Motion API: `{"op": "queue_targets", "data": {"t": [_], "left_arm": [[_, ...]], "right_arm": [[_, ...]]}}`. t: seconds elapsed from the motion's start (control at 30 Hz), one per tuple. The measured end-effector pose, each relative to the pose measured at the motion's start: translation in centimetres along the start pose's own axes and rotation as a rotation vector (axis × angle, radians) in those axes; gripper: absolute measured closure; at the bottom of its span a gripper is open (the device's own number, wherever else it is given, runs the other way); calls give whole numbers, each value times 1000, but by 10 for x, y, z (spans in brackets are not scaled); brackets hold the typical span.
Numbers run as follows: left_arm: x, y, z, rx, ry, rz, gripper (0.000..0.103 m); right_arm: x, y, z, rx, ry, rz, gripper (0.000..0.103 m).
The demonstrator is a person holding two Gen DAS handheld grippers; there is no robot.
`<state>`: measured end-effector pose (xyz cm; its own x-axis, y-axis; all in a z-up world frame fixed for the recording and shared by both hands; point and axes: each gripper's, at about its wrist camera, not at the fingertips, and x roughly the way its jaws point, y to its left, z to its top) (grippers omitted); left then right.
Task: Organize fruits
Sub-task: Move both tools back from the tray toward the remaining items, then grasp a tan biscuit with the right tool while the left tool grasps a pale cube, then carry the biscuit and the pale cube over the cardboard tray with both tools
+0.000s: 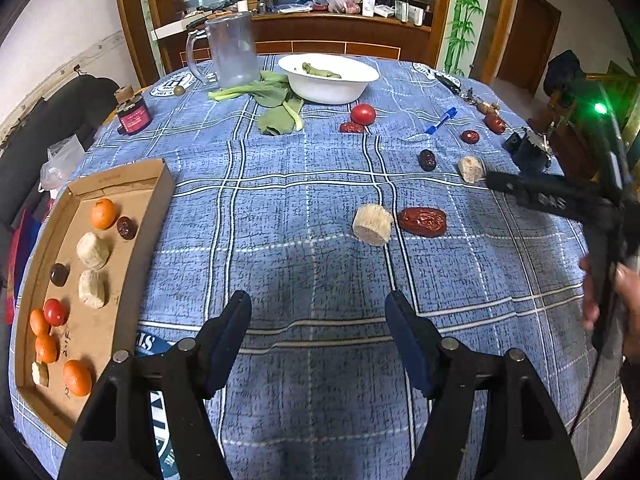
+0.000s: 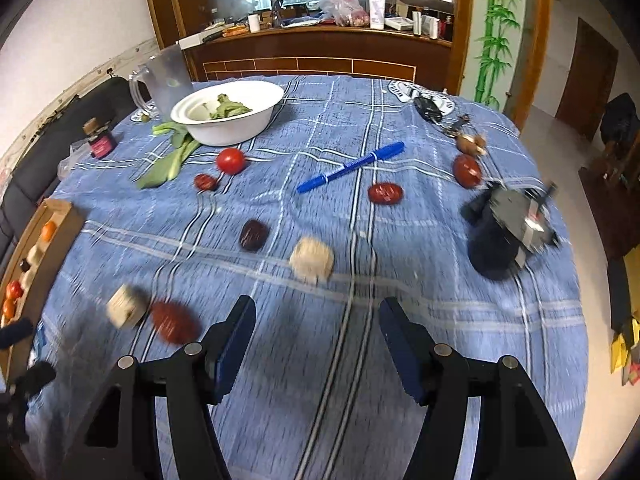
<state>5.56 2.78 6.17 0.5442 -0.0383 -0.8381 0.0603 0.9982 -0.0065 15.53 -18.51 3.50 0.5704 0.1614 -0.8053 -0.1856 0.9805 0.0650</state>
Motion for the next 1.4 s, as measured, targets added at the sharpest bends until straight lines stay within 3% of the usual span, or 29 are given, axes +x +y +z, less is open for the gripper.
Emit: {"op": "queue_targets", "data": {"t": [0.27, 0.3, 0.33, 0.37, 0.77, 0.8, 0.83, 0.9, 1.13, 1.4], "left_arm": [[20, -8, 16, 7, 34, -7, 35], [22, -10, 17, 13, 36, -9, 35], [26, -13, 20, 22, 38, -18, 35], [28, -15, 22, 26, 40, -26, 35], [85, -33, 48, 81, 104, -67, 37], [90, -33, 49, 79, 104, -72, 50], [93, -32, 51, 74, 104, -75, 54], [92, -30, 54, 68, 74, -109, 73], [77, -21, 47, 29, 49, -143, 73], [31, -6, 23, 5, -7, -95, 73]], "right_arm": [[43, 0, 19, -3, 26, 29, 37], [46, -2, 19, 0, 30, 31, 48], [50, -3, 20, -2, 43, 44, 67], [52, -4, 20, -7, 48, 42, 70], [28, -25, 10, 13, 16, 85, 70], [27, -26, 9, 17, 15, 88, 70], [25, -27, 9, 19, 13, 88, 70], [23, -26, 8, 21, 11, 90, 70], [6, -15, 0, -2, -10, 69, 70], [-30, 3, -14, -28, -48, 64, 70]]}}
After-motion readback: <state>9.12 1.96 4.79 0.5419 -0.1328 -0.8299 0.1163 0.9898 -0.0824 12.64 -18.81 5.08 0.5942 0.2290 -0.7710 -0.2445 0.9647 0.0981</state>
